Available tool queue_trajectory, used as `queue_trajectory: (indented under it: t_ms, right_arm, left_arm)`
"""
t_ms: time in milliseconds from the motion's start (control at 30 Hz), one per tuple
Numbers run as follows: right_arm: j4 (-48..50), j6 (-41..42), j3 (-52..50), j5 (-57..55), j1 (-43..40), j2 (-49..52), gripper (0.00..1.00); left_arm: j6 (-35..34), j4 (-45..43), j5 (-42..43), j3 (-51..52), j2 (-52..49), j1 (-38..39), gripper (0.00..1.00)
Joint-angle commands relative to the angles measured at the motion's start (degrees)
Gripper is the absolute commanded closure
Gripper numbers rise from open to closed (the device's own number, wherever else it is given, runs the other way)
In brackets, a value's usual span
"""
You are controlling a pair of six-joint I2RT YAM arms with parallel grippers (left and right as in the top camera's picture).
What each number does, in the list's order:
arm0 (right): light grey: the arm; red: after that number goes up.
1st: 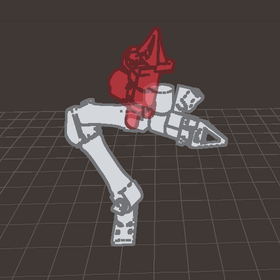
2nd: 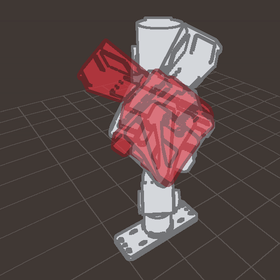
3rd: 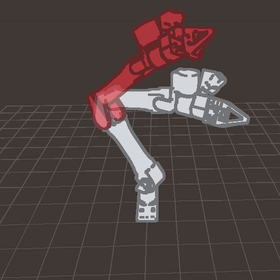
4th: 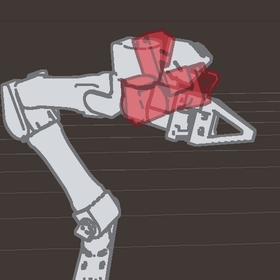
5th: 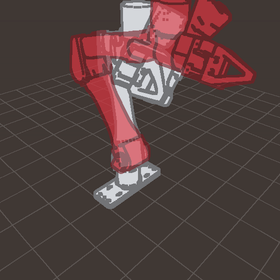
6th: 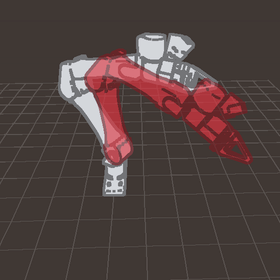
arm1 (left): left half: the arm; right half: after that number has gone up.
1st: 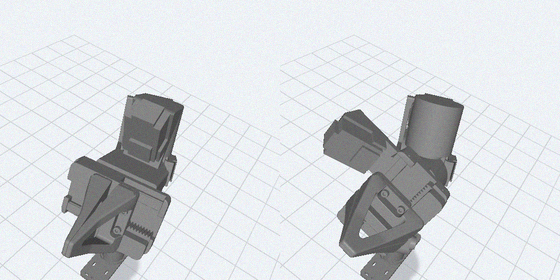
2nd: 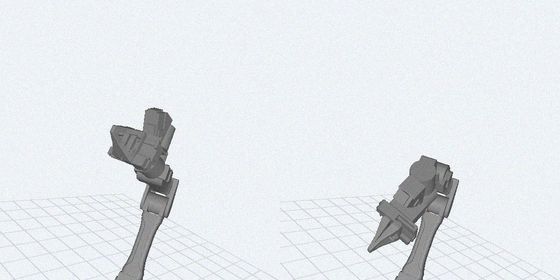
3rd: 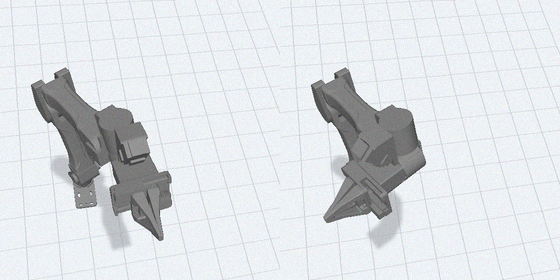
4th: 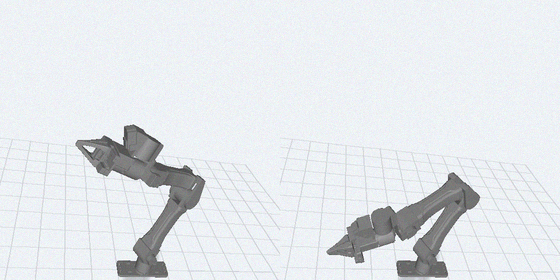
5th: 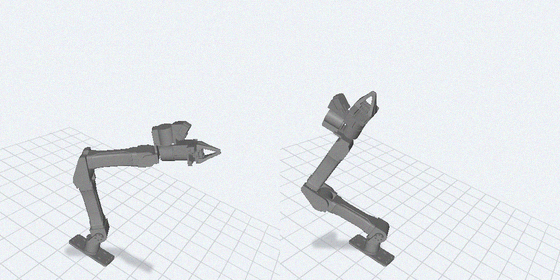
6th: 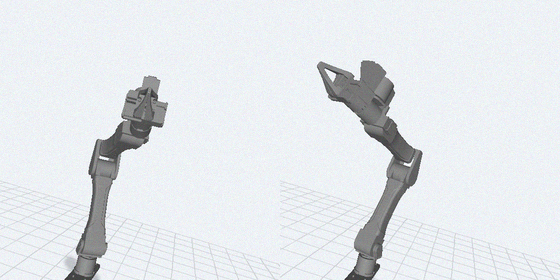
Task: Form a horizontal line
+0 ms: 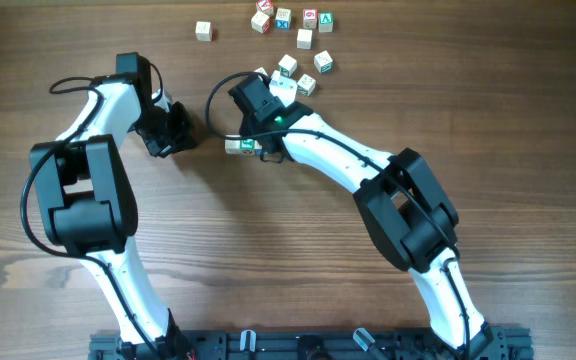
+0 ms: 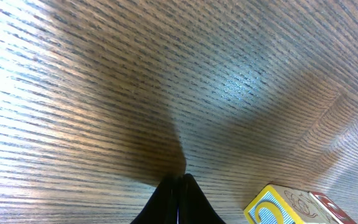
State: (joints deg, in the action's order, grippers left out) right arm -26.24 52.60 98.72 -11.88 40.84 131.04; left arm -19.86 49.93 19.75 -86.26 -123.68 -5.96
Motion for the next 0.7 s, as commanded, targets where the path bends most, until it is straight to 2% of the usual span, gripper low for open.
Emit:
queue_trajectory:
  t_ms: [0, 233, 400, 667]
  right_arm:
    - [3.28, -6.16, 0.39, 1.62, -1.6, 0.74, 0.95]
    - [2.69, -7.39, 0.39, 1.09, -2.93, 0.15, 0.95]
    - [-3.52, -5.62, 0.39, 0.33, -8.39, -3.76, 0.96]
    - [-16.5, -4.0, 0.35, 3.89, -16.83, -7.82, 0.95]
  left_arm:
    - [0.07, -0.26, -5.77, 0.87, -1.53, -0.37, 0.95]
    - [-0.13, -1.31, -5.75, 0.85, -1.53, -0.39, 0.96]
    - [0.09, -1.55, -5.95, -0.42, -1.46, -0.39, 0.96]
    - [0.26, 0.24, -5.92, -11.1, 2.03, 1.55, 0.96]
